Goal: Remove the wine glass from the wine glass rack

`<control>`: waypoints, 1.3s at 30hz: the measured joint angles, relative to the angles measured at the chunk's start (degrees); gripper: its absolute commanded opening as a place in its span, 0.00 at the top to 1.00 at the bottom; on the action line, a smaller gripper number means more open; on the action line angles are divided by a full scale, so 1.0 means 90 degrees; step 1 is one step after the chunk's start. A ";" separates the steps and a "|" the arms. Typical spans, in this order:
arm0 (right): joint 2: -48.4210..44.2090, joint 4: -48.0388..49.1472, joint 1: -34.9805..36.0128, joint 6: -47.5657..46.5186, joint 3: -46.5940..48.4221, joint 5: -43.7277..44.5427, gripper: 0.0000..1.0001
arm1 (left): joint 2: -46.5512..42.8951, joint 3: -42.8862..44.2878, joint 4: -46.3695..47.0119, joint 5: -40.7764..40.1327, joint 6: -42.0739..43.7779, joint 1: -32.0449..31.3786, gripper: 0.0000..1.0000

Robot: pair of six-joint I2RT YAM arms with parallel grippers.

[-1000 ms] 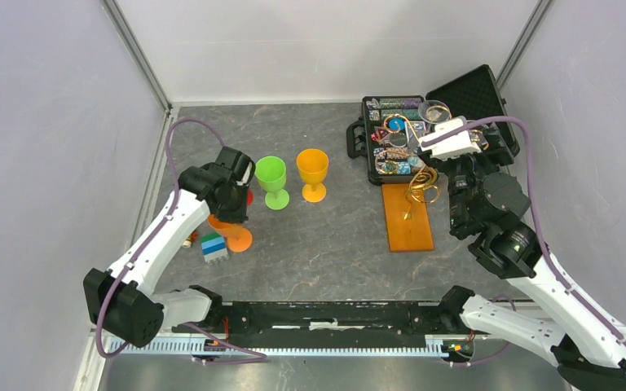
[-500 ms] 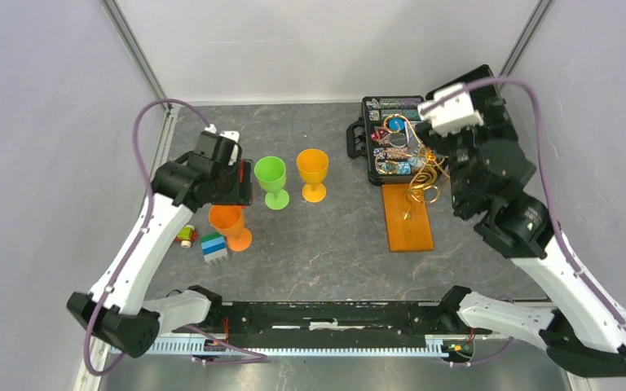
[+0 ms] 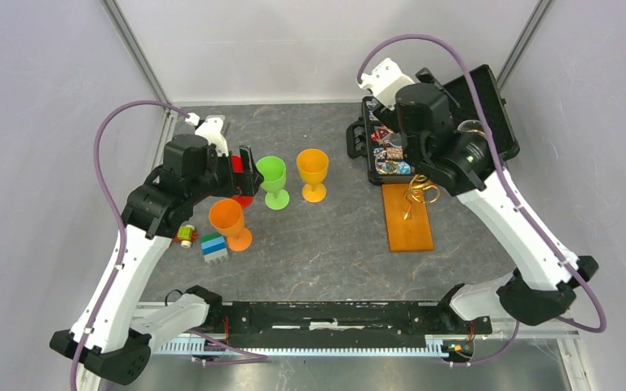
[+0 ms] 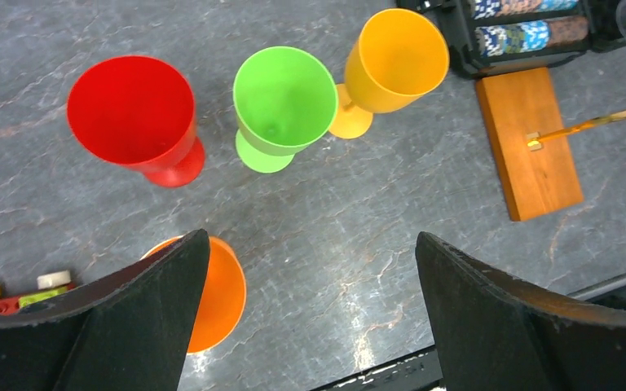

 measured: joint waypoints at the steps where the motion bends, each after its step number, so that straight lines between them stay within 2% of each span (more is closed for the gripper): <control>1: 0.0092 -0.0102 -0.0034 0.0002 0.0010 -0.0041 0.30 | -0.0041 -0.0066 0.0078 0.0053 0.0000 0.0000 0.00; 11: 0.0559 -0.0653 -0.0471 -0.0109 0.0019 -0.0248 0.42 | -0.0250 -0.0291 0.0636 0.0311 0.0002 0.0000 0.00; 26: 0.0675 -0.0678 -0.0661 -0.0658 -0.0413 -0.0646 0.43 | -0.0248 -0.0427 0.0731 0.0420 0.0053 0.0000 0.00; 36: 0.0736 -0.0440 -0.0797 -0.1061 -0.0804 -0.0495 0.56 | -0.0248 -0.0478 0.0733 0.0420 0.0080 0.0000 0.00; 39: 0.0736 -0.0287 -0.0816 -0.1229 -0.0964 -0.0408 0.64 | -0.0248 -0.0483 0.0733 0.0420 0.0119 0.0000 0.00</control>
